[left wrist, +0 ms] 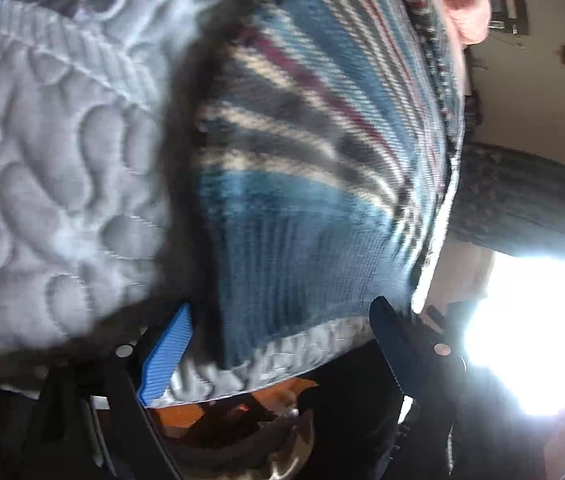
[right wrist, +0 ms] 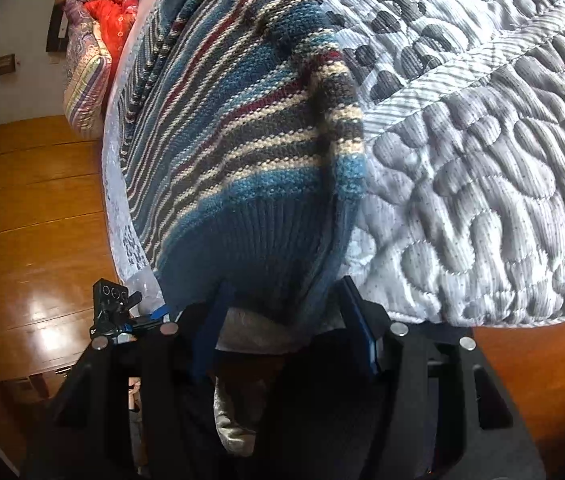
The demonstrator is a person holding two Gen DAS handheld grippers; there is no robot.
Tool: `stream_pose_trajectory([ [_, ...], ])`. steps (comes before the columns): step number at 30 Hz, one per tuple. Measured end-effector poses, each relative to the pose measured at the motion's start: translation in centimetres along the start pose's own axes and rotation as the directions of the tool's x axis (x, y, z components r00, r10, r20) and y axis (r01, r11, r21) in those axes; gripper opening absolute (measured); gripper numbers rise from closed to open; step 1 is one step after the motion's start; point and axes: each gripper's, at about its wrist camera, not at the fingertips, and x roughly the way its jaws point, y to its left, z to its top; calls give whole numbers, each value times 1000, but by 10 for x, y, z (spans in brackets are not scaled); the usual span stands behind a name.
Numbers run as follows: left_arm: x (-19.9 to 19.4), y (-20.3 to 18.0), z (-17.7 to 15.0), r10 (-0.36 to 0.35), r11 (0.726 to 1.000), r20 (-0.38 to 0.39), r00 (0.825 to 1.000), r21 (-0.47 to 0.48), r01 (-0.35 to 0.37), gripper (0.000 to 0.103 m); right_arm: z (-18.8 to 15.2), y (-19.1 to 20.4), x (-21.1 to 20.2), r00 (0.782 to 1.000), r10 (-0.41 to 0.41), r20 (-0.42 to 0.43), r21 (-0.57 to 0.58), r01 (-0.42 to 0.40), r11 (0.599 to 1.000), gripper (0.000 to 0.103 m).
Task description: Fold small clothes
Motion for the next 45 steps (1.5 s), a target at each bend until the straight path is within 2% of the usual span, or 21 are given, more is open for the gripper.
stream_pose_trajectory([
  [2,1,0,-1,-18,1000,7,1000,1,18,87,-1,0,0,1000,1,0,-2,-1,1000,57],
  [4,0,3,-3,-48,999,18,999,-5,48,82,-1,-2,0,1000,3,-2,1,-3,1000,57],
  [6,5,5,-7,-57,998,8,998,-19,58,52,-1,-3,1,1000,3,-5,0,-3,1000,56],
  [10,14,15,-12,-60,997,-5,998,-47,59,30,1,0,7,1000,4,-17,-3,-4,1000,56],
  [11,15,16,-15,-59,997,-6,998,-50,59,18,1,1,9,1000,2,-21,-6,-2,1000,55],
  [12,14,16,-14,-60,997,-6,998,-51,59,9,2,1,11,1000,1,-27,-7,-1,1000,49],
  [13,12,16,-16,-61,997,-1,998,-51,60,10,1,2,13,999,4,-34,-9,-5,1000,43],
  [15,6,14,-19,-68,996,19,998,-50,69,9,0,3,18,998,4,-65,-13,-5,1000,23],
  [17,-3,12,-19,-90,994,41,995,-54,93,9,-3,4,18,998,-36,-54,-31,35,999,10],
  [18,-10,10,-21,-103,993,55,993,-52,106,9,-4,5,16,999,-35,-40,-38,34,999,8],
  [26,-59,-32,-26,-185,983,134,974,20,184,8,-7,33,-29,994,88,68,-105,-81,991,6],
  [32,-90,-69,-9,-208,977,174,963,81,196,8,16,66,-64,980,148,133,-162,-126,979,6],
  [38,-106,-106,30,-197,977,191,962,123,175,8,63,94,-74,977,142,160,-197,-109,974,6],
  [45,-97,-132,115,-140,988,203,969,94,123,8,146,114,-54,980,105,167,-175,-76,982,6],
])
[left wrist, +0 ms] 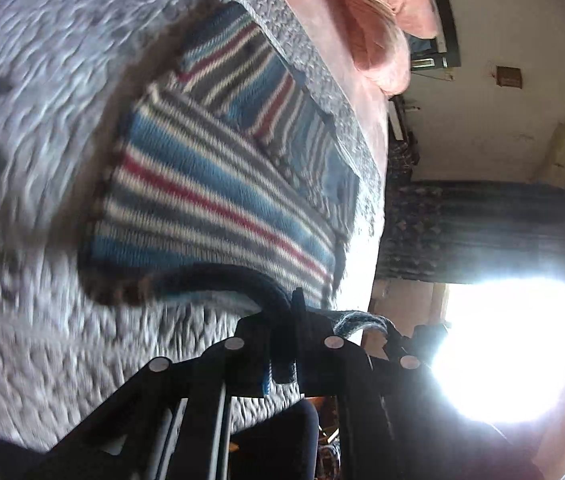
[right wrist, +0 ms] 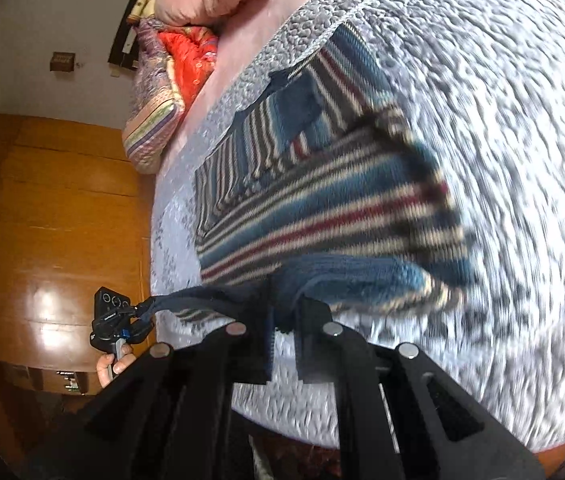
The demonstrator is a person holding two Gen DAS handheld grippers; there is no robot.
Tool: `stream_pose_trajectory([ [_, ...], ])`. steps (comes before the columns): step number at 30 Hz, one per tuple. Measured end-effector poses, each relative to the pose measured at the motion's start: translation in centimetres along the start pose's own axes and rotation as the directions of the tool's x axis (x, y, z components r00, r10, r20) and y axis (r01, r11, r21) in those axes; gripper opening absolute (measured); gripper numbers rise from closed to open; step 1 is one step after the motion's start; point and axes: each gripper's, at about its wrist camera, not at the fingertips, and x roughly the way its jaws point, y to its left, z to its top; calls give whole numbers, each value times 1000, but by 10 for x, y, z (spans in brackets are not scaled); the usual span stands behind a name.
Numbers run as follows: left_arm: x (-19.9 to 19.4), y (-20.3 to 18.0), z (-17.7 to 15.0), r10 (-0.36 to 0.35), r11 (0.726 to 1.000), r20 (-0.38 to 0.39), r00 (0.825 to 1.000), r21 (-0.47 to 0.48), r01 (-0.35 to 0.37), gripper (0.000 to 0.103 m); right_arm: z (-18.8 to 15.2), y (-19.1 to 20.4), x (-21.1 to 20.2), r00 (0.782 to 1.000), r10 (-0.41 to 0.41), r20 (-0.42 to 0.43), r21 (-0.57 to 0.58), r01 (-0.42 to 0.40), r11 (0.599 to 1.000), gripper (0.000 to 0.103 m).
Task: Fold small clothes
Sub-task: 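Fold the hem up toward the collar with both tools and release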
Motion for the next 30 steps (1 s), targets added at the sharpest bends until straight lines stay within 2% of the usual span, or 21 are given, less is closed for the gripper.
stream_pose_trajectory([
  [6,42,13,64,86,996,-20,996,-33,-87,8,58,-10,46,997,-67,-41,14,68,998,6],
  [11,75,33,99,141,988,-49,989,-63,-143,9,96,-35,91,989,-121,-88,48,125,991,7],
  [13,87,39,108,143,987,-68,987,-61,-147,12,104,-47,103,986,-121,-111,75,130,989,11],
  [16,83,36,113,117,992,-63,991,-34,-120,33,111,-55,103,988,-83,-129,99,96,990,16],
  [17,76,31,113,110,994,-43,993,-7,-110,52,112,-53,98,990,-78,-116,82,88,993,21],
  [18,66,22,112,121,992,-9,993,42,-120,64,113,-49,90,992,-76,-101,59,82,995,26],
  [20,52,10,109,112,986,14,994,123,-113,67,113,-43,77,994,-76,-74,1,76,997,29],
  [22,48,-2,104,149,962,23,989,229,-151,69,111,-35,71,990,-125,-62,-94,119,988,35],
  [24,53,-9,102,233,919,44,972,316,-235,69,109,-34,75,982,-182,-54,-155,171,973,40],
  [30,87,-5,101,369,840,11,929,424,-338,69,103,-40,104,952,-295,-81,-271,264,926,45],
])
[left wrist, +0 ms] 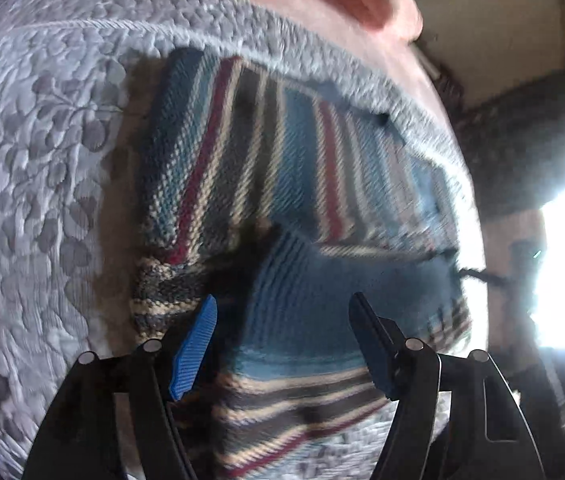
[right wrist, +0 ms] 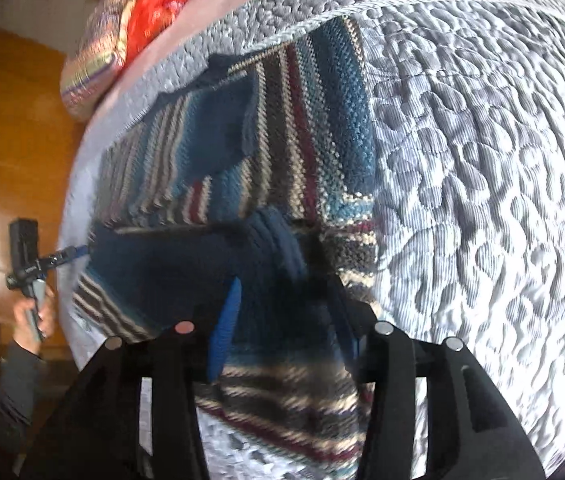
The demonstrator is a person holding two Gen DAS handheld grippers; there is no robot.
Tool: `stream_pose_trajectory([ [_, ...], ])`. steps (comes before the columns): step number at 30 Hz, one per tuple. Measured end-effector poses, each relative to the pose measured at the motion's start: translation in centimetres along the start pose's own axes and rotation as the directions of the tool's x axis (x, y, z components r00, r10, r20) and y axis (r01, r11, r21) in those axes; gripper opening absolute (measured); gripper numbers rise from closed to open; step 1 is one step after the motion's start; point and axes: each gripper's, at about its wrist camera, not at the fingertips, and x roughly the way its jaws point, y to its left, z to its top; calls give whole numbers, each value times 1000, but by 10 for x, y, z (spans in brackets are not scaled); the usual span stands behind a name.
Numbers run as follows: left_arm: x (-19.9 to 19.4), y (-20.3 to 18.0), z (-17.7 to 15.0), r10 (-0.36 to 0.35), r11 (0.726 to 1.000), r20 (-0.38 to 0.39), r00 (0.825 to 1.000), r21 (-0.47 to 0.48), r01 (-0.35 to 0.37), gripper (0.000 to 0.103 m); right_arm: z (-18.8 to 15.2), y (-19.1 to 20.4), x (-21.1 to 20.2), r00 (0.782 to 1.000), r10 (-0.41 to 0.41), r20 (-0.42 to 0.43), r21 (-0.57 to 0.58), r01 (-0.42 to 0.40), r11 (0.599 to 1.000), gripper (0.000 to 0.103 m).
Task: Fold small clothes
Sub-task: 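Fold the hem up toward the collar with both tools and release, then close both tools on the folded ribbed edge of the sweater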
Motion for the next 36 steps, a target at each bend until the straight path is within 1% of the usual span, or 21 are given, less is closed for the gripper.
stream_pose_trajectory([
  [2,9,-1,1,19,1000,-19,1000,19,-18,69,2,-2,8,1000,-5,-21,-7,5,1000,45],
  [5,21,-2,4,27,999,-44,999,31,-25,69,5,0,16,999,3,-50,-26,-5,1000,46],
  [7,25,-5,4,19,999,-55,998,45,-17,67,8,5,22,998,-2,-62,-51,-1,999,47],
  [8,24,-8,4,17,999,-54,998,53,-14,64,9,7,24,998,-6,-65,-60,2,998,47],
  [9,27,-9,6,15,998,-59,998,58,-12,46,10,8,25,998,-5,-63,-64,1,998,47],
  [10,29,-9,6,15,998,-67,998,56,-11,34,10,9,25,998,-3,-64,-64,-1,998,45],
  [11,28,-7,5,17,999,-72,997,51,-13,16,10,11,26,998,-3,-63,-68,-2,998,30],
  [12,28,-6,4,8,999,-70,998,47,-5,15,9,12,25,998,2,-55,-73,-6,997,11],
  [13,28,-9,3,5,999,-61,998,49,-2,13,9,13,22,999,8,-49,-69,-12,998,9],
  [16,14,-12,-4,-25,998,-10,1000,61,26,10,2,17,9,1000,21,6,-79,-21,997,8],
  [19,-9,-18,-12,-71,995,57,996,78,67,9,-8,25,-11,997,41,62,-96,-35,995,8],
  [22,-34,-27,-14,-107,990,123,987,105,94,9,-14,37,-36,992,47,120,-129,-32,991,8],
  [25,-61,-37,-7,-129,985,188,974,140,103,9,-12,44,-64,980,52,190,-147,-24,989,7],
  [27,-78,-45,6,-133,982,231,964,165,96,9,-6,46,-79,971,53,233,-152,-17,988,7],
  [28,-82,-48,11,-130,981,241,962,171,90,9,1,49,-87,964,48,263,-154,-7,988,7],
  [30,-90,-56,31,-123,979,263,957,188,75,9,12,54,-94,956,36,290,-155,10,988,7],
  [33,-93,-65,60,-100,978,280,955,204,42,9,38,58,-99,947,6,323,-150,45,988,7],
  [35,-90,-67,80,-90,980,286,954,198,33,9,62,60,-97,943,-21,333,-139,71,988,7],
  [36,-88,-68,92,-79,981,290,954,194,22,9,69,58,-96,942,-28,335,-135,77,988,7],
])
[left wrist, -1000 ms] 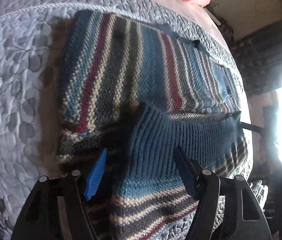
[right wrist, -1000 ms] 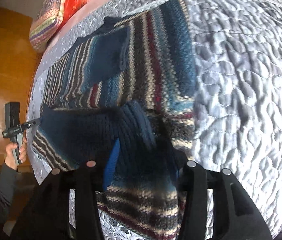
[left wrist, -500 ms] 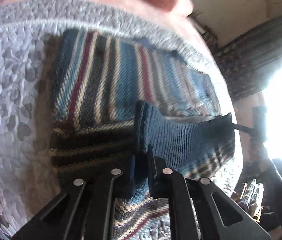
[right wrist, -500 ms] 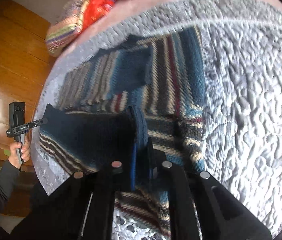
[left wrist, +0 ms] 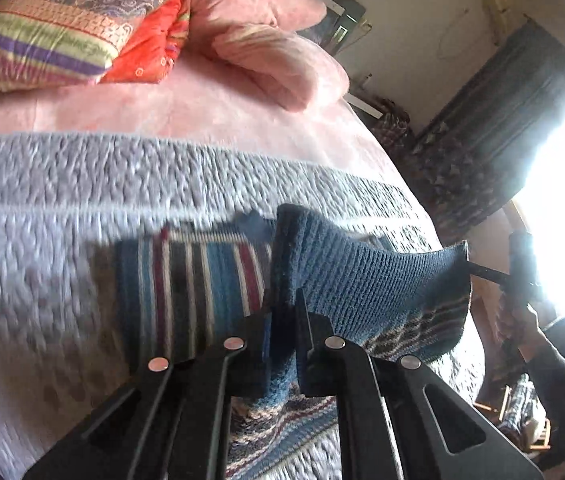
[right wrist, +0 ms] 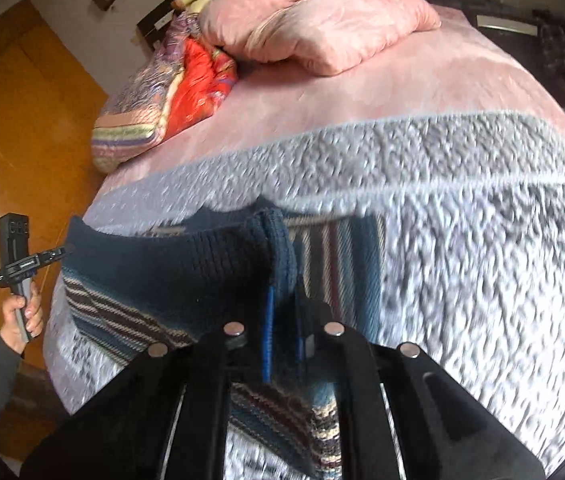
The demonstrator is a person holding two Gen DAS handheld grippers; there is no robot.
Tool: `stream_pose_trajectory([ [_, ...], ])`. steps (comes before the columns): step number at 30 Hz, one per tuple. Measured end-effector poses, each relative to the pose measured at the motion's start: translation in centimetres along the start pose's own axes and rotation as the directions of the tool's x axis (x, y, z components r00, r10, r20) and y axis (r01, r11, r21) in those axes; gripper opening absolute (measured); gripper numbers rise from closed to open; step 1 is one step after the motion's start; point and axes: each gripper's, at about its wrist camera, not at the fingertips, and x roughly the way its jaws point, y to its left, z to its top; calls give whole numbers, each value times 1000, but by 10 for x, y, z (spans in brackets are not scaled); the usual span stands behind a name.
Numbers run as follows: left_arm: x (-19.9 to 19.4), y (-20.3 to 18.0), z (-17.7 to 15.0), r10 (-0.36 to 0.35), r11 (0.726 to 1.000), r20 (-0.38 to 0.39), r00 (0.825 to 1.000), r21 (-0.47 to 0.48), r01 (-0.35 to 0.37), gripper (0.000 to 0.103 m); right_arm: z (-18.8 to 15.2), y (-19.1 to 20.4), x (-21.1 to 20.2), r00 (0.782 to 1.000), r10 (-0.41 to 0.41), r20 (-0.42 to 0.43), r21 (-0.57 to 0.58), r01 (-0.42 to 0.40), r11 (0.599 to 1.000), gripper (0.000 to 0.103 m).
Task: Fold small clothes
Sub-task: 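Close both tools on the folded ribbed edge of the sweater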
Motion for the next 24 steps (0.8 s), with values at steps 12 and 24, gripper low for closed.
stream_pose_trajectory([
  [12,76,52,75,94,992,-42,995,-78,-97,9,84,-21,85,994,-106,-28,31,107,994,7],
  [24,156,115,71,119,966,-174,978,-207,-154,8,90,-54,177,970,-197,-144,69,208,976,7],
])
